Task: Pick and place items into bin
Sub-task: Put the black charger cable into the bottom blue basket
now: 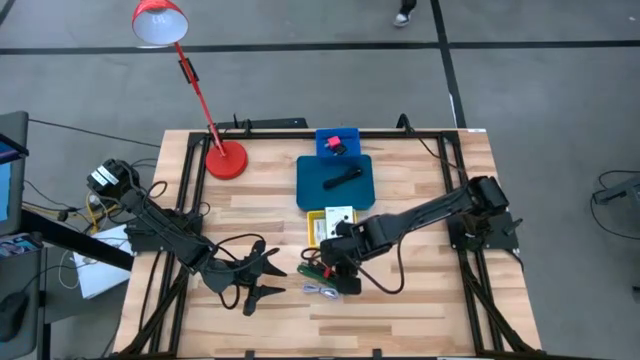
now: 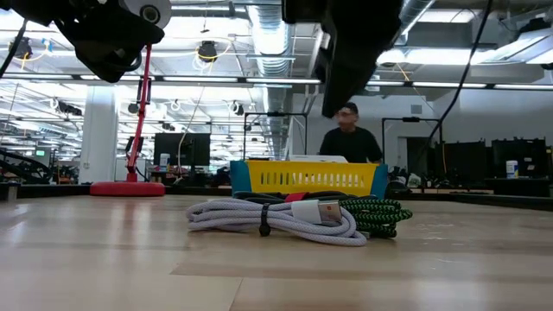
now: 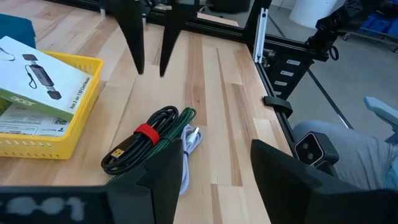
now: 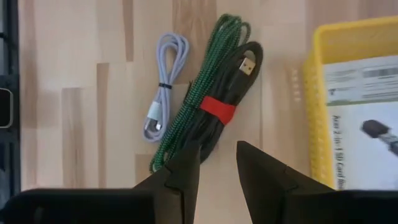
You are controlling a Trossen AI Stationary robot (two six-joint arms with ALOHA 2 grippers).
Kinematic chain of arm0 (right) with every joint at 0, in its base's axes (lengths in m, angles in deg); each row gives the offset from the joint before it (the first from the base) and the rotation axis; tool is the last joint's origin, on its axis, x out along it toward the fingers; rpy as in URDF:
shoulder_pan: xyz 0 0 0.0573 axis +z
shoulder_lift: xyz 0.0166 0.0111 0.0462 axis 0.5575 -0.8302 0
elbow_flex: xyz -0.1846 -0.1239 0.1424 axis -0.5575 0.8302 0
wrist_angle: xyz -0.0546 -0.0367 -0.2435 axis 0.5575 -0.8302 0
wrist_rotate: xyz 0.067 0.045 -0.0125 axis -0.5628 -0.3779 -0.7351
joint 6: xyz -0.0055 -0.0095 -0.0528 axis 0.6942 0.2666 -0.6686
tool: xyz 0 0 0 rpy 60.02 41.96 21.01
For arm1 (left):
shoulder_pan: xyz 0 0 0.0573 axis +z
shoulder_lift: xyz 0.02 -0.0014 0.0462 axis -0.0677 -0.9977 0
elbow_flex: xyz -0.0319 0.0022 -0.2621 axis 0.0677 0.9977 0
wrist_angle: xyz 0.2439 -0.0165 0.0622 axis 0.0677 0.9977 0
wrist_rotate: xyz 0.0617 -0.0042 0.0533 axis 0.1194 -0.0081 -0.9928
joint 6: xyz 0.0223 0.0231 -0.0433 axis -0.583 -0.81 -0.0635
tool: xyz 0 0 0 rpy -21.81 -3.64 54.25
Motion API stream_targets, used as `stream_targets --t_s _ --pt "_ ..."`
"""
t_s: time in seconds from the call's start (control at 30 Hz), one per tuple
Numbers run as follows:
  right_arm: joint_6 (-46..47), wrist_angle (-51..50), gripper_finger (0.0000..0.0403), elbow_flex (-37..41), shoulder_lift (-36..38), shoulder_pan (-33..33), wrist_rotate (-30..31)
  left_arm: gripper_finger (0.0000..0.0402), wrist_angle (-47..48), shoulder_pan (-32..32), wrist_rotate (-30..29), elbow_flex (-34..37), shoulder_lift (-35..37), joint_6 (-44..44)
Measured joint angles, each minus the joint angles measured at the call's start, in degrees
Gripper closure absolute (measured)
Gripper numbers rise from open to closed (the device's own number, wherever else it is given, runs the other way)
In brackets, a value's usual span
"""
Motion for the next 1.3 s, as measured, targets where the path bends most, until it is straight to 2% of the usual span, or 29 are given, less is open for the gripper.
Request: stream_targets --t_s 0.13,0.53,0.97,1.3 --pt "0.0 4.43 0.0301 3.5 0.0 0.0 -1.71 0.0223 0.01 0.0 0.28 0.0 0.0 0.0" --pt "0.98 14.12 0.0301 11.61 0.05 -0.33 -1.83 0.0223 0.01 0.0 0.31 0.0 0.0 0.0" --pt "1.36 17.41 0.0301 11.92 0.01 -0.76 -1.73 0.0224 0.01 0.0 0.31 0.0 0.0 0.0" --pt "1.45 20.51 0.0301 10.8 -9.19 -1.16 -3.49 0.0224 0.18 0.0 0.31 0.01 0.02 0.24"
